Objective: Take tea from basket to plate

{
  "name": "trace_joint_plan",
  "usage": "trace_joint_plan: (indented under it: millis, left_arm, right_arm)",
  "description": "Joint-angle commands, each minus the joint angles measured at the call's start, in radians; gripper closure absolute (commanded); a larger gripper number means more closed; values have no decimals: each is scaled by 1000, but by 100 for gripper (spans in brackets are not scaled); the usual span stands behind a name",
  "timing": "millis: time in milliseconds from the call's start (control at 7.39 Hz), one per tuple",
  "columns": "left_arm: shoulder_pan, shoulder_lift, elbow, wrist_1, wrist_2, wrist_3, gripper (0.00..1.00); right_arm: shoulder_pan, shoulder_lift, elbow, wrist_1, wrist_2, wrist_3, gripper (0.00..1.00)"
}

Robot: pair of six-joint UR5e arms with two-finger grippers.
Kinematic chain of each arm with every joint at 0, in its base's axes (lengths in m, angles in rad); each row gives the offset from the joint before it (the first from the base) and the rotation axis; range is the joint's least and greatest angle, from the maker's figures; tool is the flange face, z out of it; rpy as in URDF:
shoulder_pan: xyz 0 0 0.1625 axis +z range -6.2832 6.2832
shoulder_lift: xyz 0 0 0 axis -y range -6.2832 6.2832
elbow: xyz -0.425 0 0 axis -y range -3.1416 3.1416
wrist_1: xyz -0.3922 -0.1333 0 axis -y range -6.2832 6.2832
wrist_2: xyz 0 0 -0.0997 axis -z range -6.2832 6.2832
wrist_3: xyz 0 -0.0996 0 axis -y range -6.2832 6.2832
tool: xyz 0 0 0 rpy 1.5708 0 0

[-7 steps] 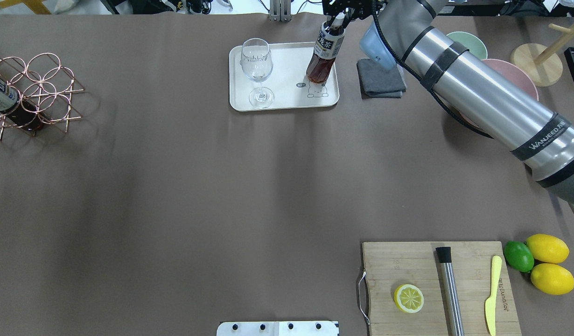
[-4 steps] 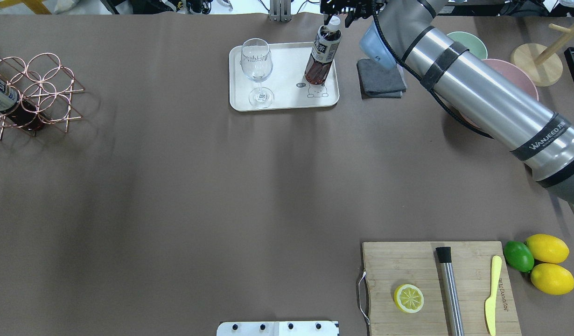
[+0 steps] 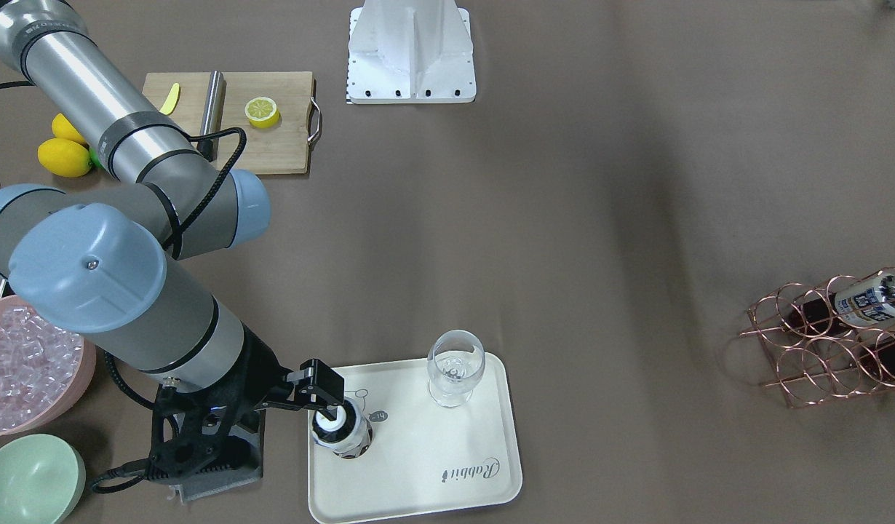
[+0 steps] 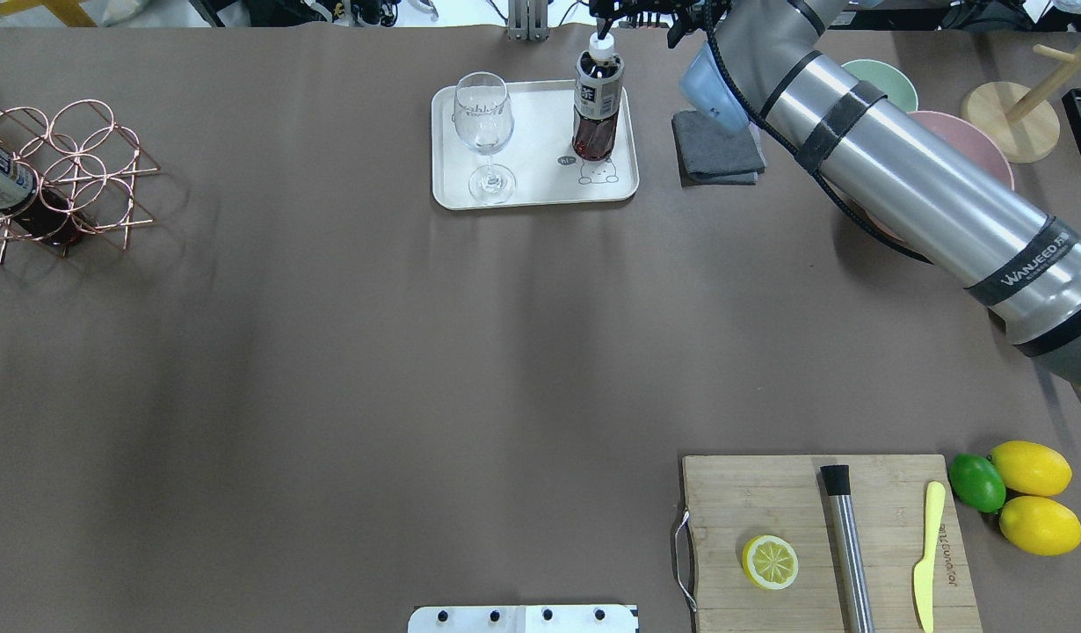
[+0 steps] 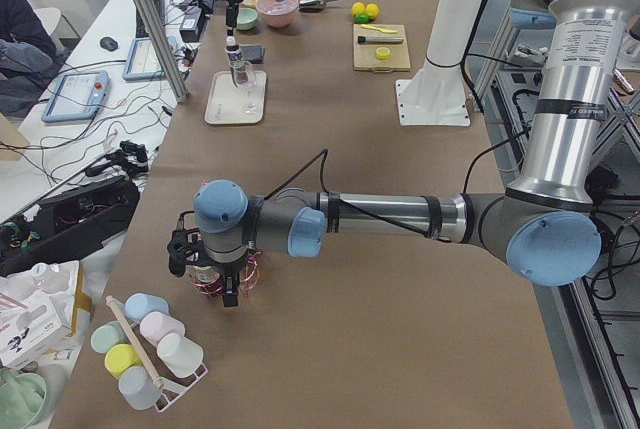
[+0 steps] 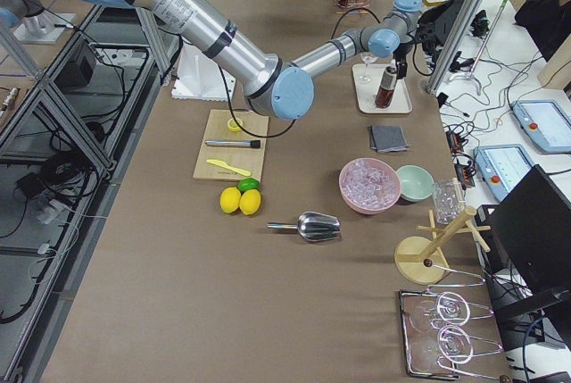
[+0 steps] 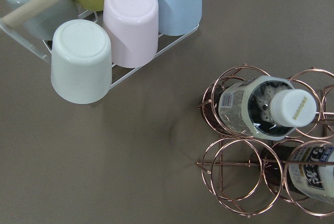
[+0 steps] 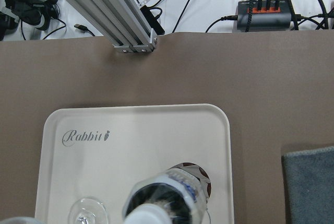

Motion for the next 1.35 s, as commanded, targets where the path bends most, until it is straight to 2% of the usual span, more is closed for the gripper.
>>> trace_joint_plan:
  millis: [0, 135, 406, 677, 947, 1083, 1218]
  left_arm:
    - [0, 0, 0, 0, 1, -2, 2]
    - [0, 0, 0, 0, 3, -5, 2]
    - [2, 0, 0, 0, 3, -6, 2]
    - [11, 0, -5, 2, 3, -2, 2]
    - [11, 0, -3, 2, 4, 3, 2]
    - [11, 0, -9, 2, 5, 3, 2]
    - [11, 0, -9, 3, 3, 0, 2]
  right_arm:
    - [0, -39, 70, 0, 2, 0, 1]
    - [2, -83, 137, -3, -2, -3, 1]
    - [17, -285, 353, -9, -11, -36, 0]
    - [95, -487, 513, -32, 0, -212, 1]
    - [191, -639, 668, -219, 44, -422, 0]
    - [251, -704, 684, -281, 69, -551, 0]
    - [311, -790, 692, -295, 119, -664, 0]
